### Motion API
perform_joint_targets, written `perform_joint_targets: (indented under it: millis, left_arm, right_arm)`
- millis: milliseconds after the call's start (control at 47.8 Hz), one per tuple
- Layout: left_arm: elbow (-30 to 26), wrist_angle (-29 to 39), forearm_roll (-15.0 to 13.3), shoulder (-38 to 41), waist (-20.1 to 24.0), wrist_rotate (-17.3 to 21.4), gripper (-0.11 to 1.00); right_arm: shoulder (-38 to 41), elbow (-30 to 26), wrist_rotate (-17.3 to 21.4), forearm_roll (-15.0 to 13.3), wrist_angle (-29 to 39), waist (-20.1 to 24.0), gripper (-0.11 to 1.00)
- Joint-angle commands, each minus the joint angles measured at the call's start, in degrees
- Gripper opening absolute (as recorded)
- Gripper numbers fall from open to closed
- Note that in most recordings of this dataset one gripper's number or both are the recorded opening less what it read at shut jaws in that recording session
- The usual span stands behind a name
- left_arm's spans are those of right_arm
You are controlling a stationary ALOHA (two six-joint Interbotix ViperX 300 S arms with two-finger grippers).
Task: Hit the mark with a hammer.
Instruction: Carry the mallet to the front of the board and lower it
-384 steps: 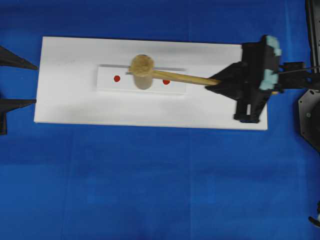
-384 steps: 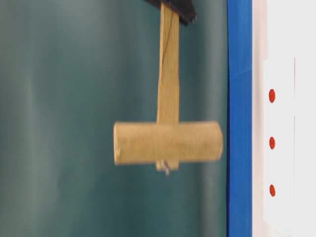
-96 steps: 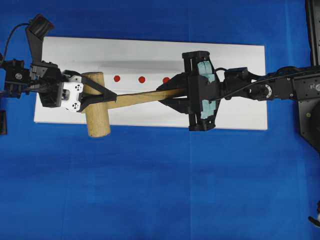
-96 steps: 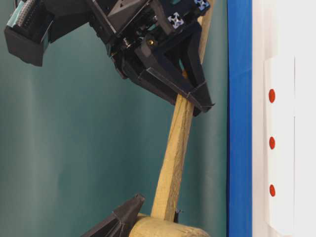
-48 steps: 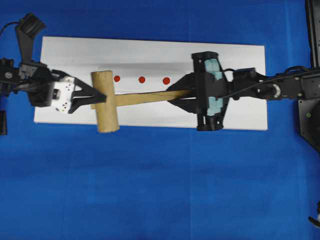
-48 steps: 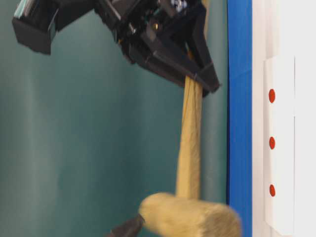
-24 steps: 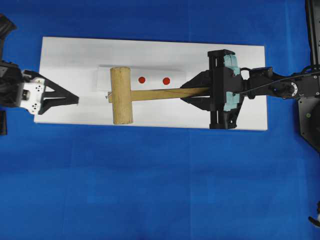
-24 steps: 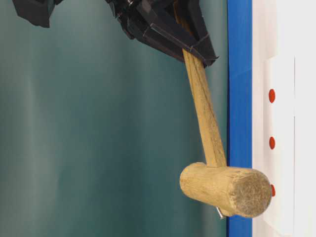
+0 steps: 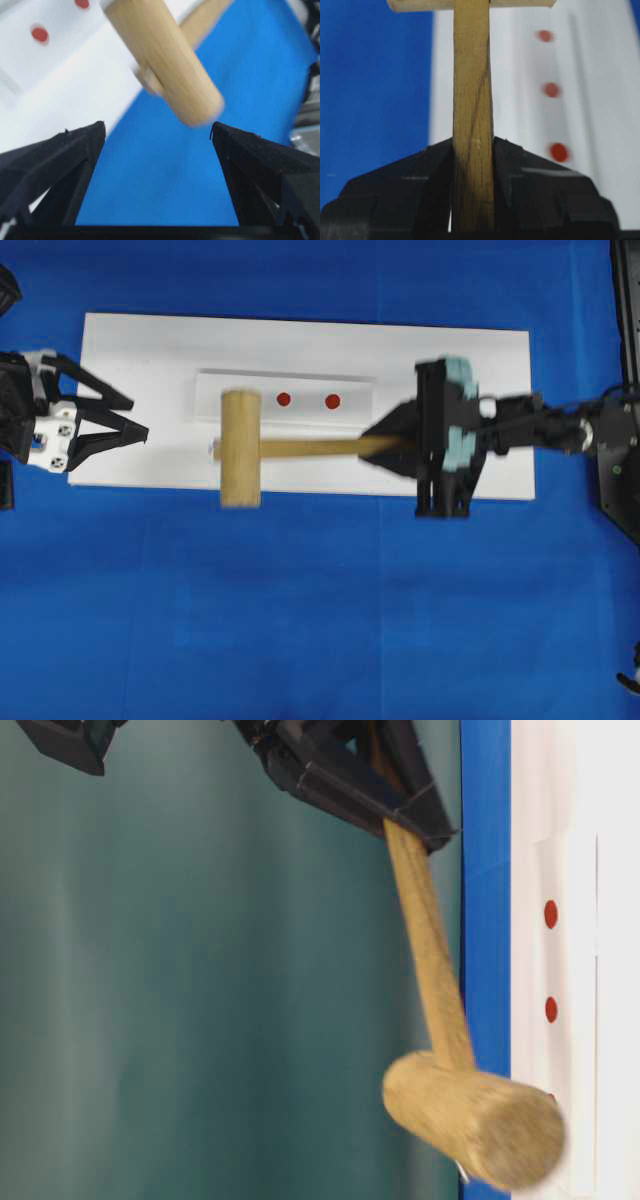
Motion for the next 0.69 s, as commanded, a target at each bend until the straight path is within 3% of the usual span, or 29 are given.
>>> perform_joint_targets:
  millis: [0,126,314,482,670]
  left_arm:
    - [-0.4,-2.1,0.3,0.2,1.3,6.5,0.92]
    - [0.4,-6.1,0.2,-0.2,2.4,17.2,0.91]
    - [1.9,-9.4,0.0,-1.0,2.5,28.8,0.90]
    - [2.3,-9.8,-0.1,-1.5,2.7,33.9,0.89]
    - [2.5,-10.5,-0.1,-2.2,3.2,34.7,0.88]
  right_arm:
    - [0.2,-2.3,0.8,1.3,-2.9,3.4,0.09]
    - [1.2,-2.8,1.2,3.4,-7.7,8.5,0.09]
    - [3.8,-4.2,1.3,7.3,-12.0,14.5,0.09]
    - [7.8,-6.4,1.3,10.1,-13.5,17.9,0.09]
    - [11.4,-8.9,1.3,10.5,-14.4,20.0,0.09]
